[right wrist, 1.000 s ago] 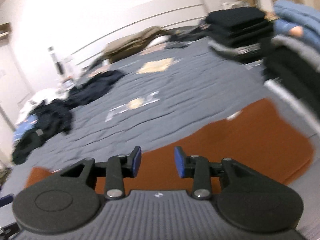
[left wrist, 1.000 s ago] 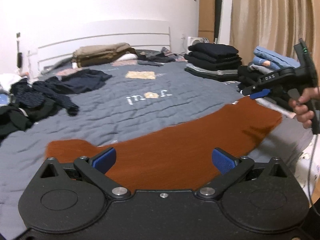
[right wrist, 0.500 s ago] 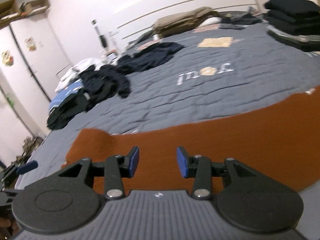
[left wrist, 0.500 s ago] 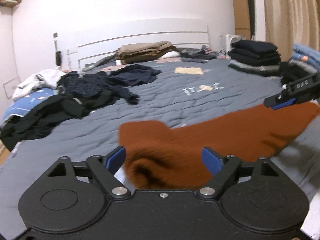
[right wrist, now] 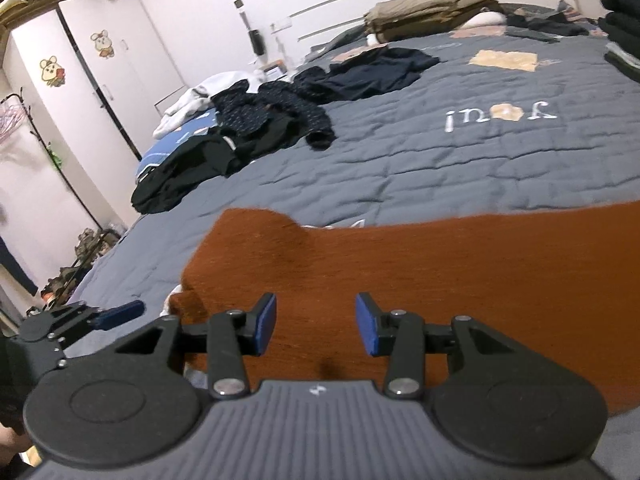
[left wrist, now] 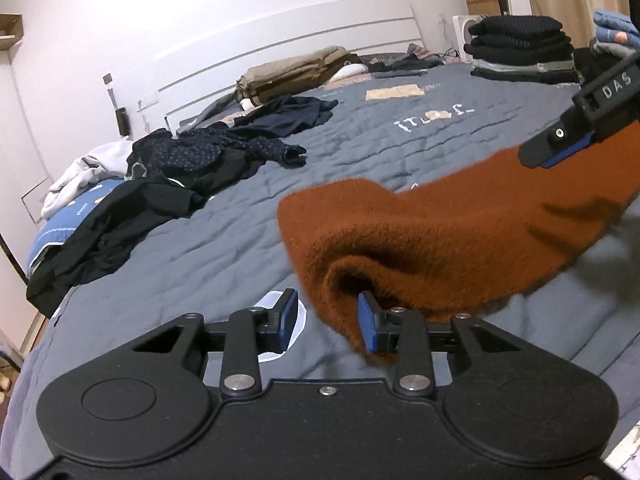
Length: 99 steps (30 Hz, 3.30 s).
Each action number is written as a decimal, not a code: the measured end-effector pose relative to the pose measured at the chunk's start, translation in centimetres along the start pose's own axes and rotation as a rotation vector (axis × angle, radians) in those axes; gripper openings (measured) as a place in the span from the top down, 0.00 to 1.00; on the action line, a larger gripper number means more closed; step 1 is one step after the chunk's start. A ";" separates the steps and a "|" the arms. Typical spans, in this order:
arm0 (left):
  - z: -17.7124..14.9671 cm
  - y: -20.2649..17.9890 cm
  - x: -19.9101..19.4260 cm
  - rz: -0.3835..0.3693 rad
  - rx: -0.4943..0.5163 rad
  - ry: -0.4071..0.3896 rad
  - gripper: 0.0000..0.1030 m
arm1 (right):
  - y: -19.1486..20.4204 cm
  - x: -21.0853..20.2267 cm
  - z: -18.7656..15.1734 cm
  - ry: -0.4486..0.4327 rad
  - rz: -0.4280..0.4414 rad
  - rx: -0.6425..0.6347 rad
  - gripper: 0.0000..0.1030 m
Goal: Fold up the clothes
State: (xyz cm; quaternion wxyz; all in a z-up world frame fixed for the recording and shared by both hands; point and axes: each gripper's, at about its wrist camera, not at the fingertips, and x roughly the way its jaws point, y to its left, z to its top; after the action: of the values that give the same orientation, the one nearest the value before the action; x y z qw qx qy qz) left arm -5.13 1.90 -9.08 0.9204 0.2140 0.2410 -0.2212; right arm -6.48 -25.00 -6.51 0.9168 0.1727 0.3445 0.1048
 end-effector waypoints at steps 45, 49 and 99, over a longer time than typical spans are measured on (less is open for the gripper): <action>-0.9 6.3 -0.7 -0.277 -0.341 0.030 0.47 | 0.8 3.8 -0.8 0.077 -0.032 0.020 0.58; -1.3 6.3 1.5 -0.261 -0.430 0.104 0.46 | 0.6 3.7 -0.8 0.072 -0.039 0.020 0.58; -2.6 13.3 1.7 -0.283 -0.879 0.027 0.91 | -0.8 3.0 -0.9 0.089 -0.019 0.041 0.58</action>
State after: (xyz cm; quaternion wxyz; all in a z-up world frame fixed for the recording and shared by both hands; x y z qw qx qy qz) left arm 2.10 13.46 -8.25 0.8814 -0.2288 0.3506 -0.2187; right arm -4.87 -24.57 -9.24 0.8977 0.1833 0.3888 0.0966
